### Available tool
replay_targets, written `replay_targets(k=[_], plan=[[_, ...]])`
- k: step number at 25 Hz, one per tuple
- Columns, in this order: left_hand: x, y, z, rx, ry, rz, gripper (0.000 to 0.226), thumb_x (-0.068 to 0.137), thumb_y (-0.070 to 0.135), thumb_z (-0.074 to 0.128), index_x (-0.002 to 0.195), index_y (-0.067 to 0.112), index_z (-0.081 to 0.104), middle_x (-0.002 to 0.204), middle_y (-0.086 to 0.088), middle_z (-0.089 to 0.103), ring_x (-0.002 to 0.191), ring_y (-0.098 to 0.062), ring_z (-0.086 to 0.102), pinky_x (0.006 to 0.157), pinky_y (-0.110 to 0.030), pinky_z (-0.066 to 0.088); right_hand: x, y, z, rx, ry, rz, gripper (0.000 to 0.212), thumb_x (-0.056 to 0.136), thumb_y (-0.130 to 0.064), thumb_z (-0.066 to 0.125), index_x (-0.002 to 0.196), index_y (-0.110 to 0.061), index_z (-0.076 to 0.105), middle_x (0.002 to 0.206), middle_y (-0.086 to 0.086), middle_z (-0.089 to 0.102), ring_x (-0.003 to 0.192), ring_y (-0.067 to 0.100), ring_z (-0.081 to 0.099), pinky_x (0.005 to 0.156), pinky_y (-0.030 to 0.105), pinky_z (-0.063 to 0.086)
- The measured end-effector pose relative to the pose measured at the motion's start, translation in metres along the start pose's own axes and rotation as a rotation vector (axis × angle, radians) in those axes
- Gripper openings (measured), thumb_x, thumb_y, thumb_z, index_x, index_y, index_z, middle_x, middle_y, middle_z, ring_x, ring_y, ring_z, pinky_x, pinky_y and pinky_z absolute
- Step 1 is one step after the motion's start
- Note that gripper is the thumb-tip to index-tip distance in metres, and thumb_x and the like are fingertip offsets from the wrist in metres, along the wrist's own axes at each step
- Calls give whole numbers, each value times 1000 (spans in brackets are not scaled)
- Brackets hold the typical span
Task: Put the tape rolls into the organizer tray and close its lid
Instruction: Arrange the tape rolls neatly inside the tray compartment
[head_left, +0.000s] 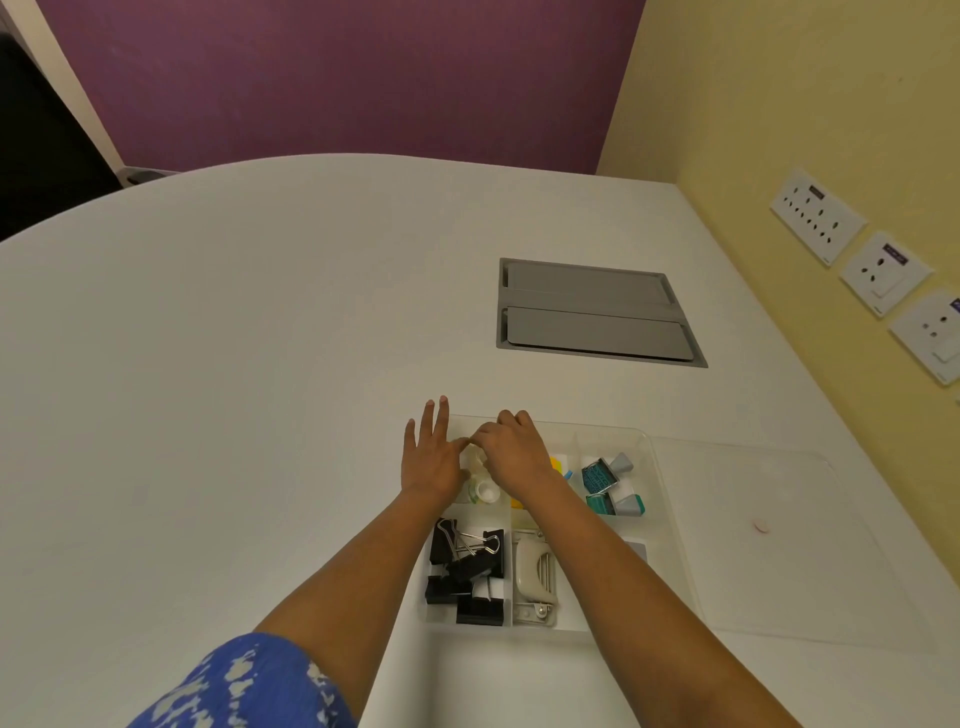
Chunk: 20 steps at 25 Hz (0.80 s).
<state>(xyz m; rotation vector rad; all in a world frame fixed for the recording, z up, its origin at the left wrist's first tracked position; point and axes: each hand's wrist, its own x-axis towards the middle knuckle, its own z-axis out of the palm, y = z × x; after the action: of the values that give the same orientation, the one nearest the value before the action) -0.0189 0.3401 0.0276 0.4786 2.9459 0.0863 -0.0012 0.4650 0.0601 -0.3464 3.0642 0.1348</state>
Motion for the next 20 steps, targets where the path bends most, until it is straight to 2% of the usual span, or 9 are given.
replay_targets(k=[8,20], plan=[[4,-1,1,34,-39,-16,51,91,55,43,140,40,37,159,-7,-18,146,-27,-17,118,-48,-5,5,2,2,-112,-78,-23,35,94,-25,54,129,-17,57,122,5,66,122,26,47,105,37,29],[2,1,1,57,-12,-41,49,93,55,40,140,41,36,159,-5,-16,147,-27,-15,118,-49,-7,7,-2,2,-107,-75,-11,31,95,-22,51,126,-17,53,120,10,65,122,30,49,106,39,29]])
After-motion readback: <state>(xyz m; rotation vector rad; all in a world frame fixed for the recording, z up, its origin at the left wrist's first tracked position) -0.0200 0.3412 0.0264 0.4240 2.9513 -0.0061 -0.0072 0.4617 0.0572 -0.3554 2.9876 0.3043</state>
